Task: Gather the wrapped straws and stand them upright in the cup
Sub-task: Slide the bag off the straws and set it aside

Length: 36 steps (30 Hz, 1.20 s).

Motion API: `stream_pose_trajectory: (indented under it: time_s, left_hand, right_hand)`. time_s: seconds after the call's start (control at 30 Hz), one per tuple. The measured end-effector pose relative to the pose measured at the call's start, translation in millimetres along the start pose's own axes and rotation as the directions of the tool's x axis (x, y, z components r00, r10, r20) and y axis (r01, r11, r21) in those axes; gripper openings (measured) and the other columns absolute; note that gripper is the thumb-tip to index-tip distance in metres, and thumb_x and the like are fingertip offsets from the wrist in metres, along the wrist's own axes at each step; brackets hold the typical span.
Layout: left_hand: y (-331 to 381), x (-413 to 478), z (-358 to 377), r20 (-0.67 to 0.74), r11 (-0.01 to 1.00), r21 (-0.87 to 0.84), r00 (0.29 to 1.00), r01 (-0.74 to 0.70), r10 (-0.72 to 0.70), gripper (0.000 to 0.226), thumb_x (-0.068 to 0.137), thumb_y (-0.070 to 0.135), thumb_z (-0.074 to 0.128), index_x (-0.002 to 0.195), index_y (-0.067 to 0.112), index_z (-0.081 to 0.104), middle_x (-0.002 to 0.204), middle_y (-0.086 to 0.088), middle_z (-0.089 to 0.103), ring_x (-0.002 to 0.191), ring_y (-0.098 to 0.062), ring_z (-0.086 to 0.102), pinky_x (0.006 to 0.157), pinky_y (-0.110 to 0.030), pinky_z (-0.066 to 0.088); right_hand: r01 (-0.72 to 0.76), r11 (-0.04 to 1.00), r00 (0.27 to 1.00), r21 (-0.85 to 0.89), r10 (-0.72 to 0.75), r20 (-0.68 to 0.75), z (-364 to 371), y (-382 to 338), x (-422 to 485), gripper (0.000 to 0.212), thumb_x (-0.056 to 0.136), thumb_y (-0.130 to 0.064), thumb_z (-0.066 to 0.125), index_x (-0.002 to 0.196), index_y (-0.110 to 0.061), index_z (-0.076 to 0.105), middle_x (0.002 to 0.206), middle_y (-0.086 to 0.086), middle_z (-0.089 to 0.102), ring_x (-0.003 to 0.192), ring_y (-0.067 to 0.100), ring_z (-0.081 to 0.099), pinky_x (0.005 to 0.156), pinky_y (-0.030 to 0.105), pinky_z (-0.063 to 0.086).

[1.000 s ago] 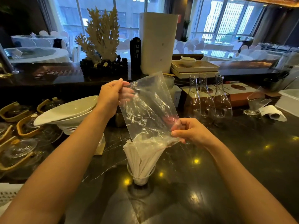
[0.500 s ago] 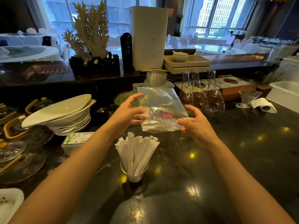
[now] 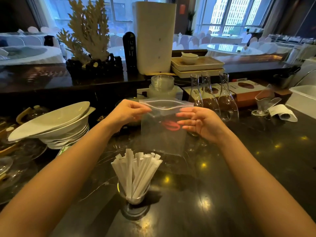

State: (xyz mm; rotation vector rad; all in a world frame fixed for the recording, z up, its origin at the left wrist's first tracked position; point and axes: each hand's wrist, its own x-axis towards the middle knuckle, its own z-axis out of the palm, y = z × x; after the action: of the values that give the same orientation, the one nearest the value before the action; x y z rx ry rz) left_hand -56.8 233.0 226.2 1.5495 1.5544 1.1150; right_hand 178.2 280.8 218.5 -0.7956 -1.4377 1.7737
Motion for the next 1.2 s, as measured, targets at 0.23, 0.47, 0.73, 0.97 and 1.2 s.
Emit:
stream_pose_trajectory:
  time_s: [0.23,0.47,0.73,0.97,1.2]
  left_hand:
    - [-22,40,-13,-0.086,0.996,-0.024,0.992,0.09,-0.092,0.015,0.083,0.025,0.057,0.09,0.019,0.069,0.101,-0.01,0.066,0.089,-0.025,0.055,0.076,-0.035,0.044]
    - [-76,77,-11,-0.068,0.903,-0.312,0.941,0.297,-0.333,0.016,0.087,0.021,0.053,0.081,0.017,0.067,0.072,0.002,0.061,0.059,-0.005,0.055,0.046,-0.011,0.044]
    - [-151,107,19,0.067,0.718,-0.466,0.829,0.518,-0.555,0.023,0.086,0.004,0.051,0.109,0.008,0.053,0.069,-0.001,0.066,0.051,-0.005,0.063,0.052,-0.019,0.049]
    - [-206,107,52,0.029,0.84,-0.183,0.857,0.51,-0.514,0.066,0.075,-0.012,0.053,0.131,0.009,0.026,0.064,-0.009,0.058,0.056,-0.016,0.057,0.055,-0.028,0.049]
    - [-222,108,64,0.024,0.792,0.568,0.958,0.221,-0.285,0.042,0.082,0.018,0.057,0.122,0.007,0.05,0.12,-0.019,0.044,0.104,-0.035,0.051,0.086,-0.039,0.042]
  right_hand:
    - [0.034,0.893,0.977,-0.449,-0.125,-0.174,2,3,68,0.012,0.086,-0.017,0.056,0.077,-0.015,0.062,0.058,-0.004,0.054,0.046,0.002,0.044,0.041,0.012,0.035]
    - [-0.087,0.875,0.976,-0.476,-0.021,-0.217,-1,50,128,0.022,0.084,-0.009,0.059,0.103,-0.002,0.053,0.076,0.004,0.054,0.061,0.003,0.056,0.055,0.014,0.041]
    - [-0.332,0.788,0.931,-0.518,0.186,-0.314,-22,145,151,0.048,0.078,0.01,0.053,0.118,-0.008,0.034,0.057,0.006,0.048,0.044,0.013,0.047,0.04,0.02,0.042]
    - [-0.38,0.745,0.908,-0.548,0.187,-0.376,-35,182,164,0.023,0.083,0.008,0.041,0.087,-0.015,0.037,0.059,0.004,0.046,0.04,0.015,0.048,0.032,0.016,0.037]
    - [-0.256,0.453,0.964,-0.854,0.06,-0.257,-34,198,170,0.018,0.081,-0.008,0.059,0.098,-0.003,0.061,0.108,0.016,0.055,0.095,0.027,0.055,0.08,0.028,0.04]
